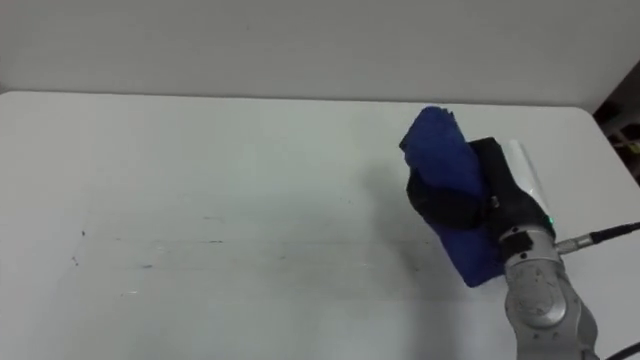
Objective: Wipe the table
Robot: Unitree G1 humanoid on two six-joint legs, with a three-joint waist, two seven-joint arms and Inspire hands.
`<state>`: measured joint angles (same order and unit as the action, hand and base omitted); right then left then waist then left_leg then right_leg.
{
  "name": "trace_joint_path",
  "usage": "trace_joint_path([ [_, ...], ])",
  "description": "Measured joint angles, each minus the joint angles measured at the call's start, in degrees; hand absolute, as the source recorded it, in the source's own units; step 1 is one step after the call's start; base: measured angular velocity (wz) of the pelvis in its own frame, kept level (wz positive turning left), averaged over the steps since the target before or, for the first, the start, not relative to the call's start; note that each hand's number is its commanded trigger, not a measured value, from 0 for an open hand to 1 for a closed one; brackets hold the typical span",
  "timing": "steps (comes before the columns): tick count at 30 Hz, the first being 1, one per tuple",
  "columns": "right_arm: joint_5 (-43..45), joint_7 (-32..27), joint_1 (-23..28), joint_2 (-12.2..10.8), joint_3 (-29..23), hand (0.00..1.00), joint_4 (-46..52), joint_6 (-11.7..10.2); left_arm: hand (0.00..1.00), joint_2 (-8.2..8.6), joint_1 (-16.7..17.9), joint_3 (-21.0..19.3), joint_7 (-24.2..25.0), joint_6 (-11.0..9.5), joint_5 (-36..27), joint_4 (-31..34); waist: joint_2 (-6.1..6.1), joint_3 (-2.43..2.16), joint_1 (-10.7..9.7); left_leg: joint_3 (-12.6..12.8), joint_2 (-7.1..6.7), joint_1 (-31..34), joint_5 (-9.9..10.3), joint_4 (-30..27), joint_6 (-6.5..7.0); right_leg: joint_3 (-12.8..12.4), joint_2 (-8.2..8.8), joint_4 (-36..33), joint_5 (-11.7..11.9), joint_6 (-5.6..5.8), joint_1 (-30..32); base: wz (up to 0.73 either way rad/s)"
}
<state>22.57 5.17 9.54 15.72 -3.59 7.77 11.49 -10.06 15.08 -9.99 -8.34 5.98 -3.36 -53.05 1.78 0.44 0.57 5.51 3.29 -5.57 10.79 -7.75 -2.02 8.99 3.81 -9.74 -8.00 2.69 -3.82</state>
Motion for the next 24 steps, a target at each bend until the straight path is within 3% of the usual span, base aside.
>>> trace_joint_path([
  [5, 0.05, 1.15, 1.04, -0.07, 1.11, 0.00, -0.38, 0.04, 0.00, 0.00, -0.03, 0.04, 0.08, 0.00, -0.23, -0.53, -0.69, -0.38, 0.27, 0.01, 0.00, 0.00, 0.00, -0.01, 0.00, 0.03, 0.00, 0.00, 0.00, 0.00, 0.07, 0.00],
  [12, -6.00, 1.38, 1.03, -0.08, 1.07, 0.00, -0.38, 0.03, 0.00, 0.01, 0.59, 0.03, 0.11, 0.01, -0.99, -0.54, -0.22, -0.86, 0.48, 0.01, 0.00, -0.14, -0.01, -0.14, 0.01, -0.03, 0.01, 0.00, 0.00, 0.00, -0.13, 0.00],
  [20, -11.71, 1.36, 1.03, -0.10, 0.05, 0.00, -1.38, -1.50, 0.00, 0.01, 0.65, 0.03, 0.12, -0.47, -0.76, -0.50, -0.28, -0.19, -0.16, 0.07, 0.00, 0.13, 0.13, -0.44, -0.03, -0.07, 0.03, -0.01, 0.00, -0.01, -0.12, 0.00],
  [24, -11.99, 1.30, 1.03, -0.10, -1.66, 0.00, -2.02, -1.70, 0.00, 0.00, 0.71, -0.03, 0.09, -1.31, -0.80, -0.52, -0.32, -0.14, -0.41, 0.30, -0.01, 0.23, 0.17, -0.59, -0.01, -0.30, 0.03, 0.20, -0.01, 0.00, 0.04, -0.01],
])
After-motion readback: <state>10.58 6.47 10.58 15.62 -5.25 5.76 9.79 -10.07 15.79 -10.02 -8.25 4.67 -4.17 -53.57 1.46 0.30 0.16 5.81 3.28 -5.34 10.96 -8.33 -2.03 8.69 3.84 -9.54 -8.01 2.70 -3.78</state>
